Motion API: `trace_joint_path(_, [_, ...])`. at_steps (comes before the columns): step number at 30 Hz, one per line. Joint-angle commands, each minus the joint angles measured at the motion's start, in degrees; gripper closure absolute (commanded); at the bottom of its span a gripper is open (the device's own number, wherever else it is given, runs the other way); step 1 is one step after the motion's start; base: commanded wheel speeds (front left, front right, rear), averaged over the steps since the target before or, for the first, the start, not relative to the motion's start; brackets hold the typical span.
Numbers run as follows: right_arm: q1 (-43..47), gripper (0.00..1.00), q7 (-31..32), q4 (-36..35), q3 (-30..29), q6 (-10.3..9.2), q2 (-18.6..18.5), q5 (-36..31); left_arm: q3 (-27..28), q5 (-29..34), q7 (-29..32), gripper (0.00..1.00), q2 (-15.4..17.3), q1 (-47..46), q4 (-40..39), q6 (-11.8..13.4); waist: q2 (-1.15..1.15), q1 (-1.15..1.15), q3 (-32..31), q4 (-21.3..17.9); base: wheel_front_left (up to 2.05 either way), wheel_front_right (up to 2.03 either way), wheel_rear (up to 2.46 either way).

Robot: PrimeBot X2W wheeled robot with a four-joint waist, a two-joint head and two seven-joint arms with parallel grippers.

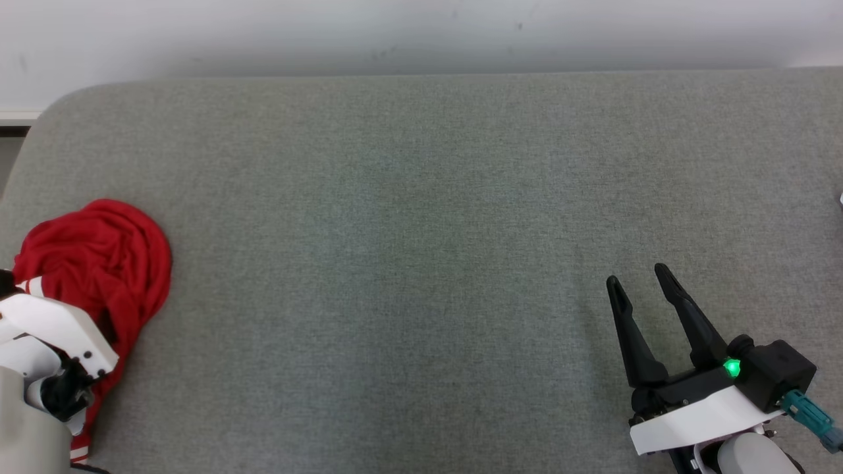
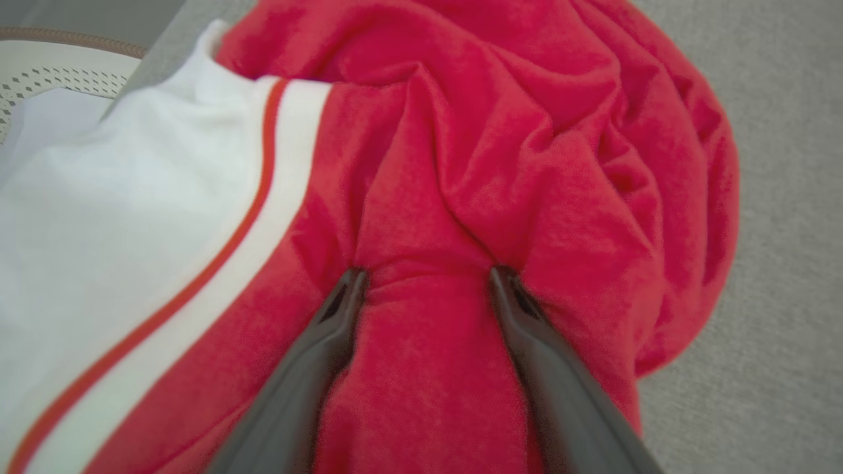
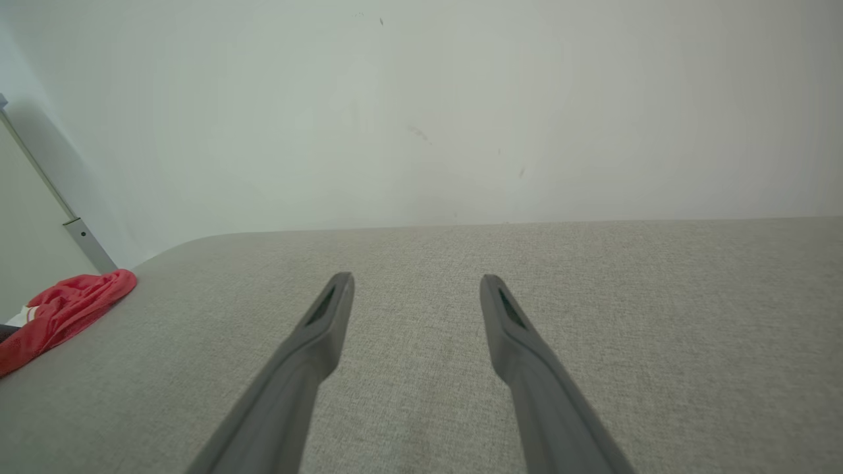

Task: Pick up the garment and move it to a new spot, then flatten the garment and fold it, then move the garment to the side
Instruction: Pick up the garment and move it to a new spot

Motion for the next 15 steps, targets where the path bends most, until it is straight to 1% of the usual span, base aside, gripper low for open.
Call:
trace_joint_path(1, [-0.5,0.00,-0.1,0.1,-0.2,-0.12,0.1,-0.1,-1.0,-0.2,1.1,0.59,-1.5,1.1,2.7,-0.3,0.00,0.00,0.3,-0.1,0.00,0.00,0.00])
trace_joint_path(2, [-0.6,0.00,-0.1,0.2,-0.3,-0.11,0.2,-0.2,-1.1,-0.4,0.8,1.00,-1.6,0.9,3.1,-0.5,0.00,0.00,0.2,0.0,0.00,0.00,0.00])
trace_joint_path(7, [-0.7,0.00,-0.1,0.9,-0.1,-0.12,0.4,-0.1,-1.9,-0.9,-2.3,1.00,-0.9,0.2,3.4,-1.1,0.00,0.00,-1.6,0.5,0.00,0.00,0.00])
trace_joint_path(11, [0.5,0.00,-0.1,1.4,-0.1,-0.12,0.8,0.0,-3.8,0.3,-5.5,1.00,0.5,-0.1,2.8,-1.3,0.00,0.00,-4.9,0.5,0.00,0.00,0.00])
trace_joint_path(13, [1.5,0.00,-0.1,1.9,-0.3,-0.12,1.1,0.3,-5.0,0.5,-6.5,1.00,0.5,-0.3,2.1,-1.5,0.00,0.00,-7.0,0.5,0.00,0.00,0.00])
trace_joint_path(15, [1.9,0.00,-0.1,2.0,-0.3,-0.12,1.3,0.4,-5.9,0.9,-7.0,1.00,0.8,-0.5,1.6,-1.4,0.00,0.00,-7.8,0.5,0.00,0.00,0.00])
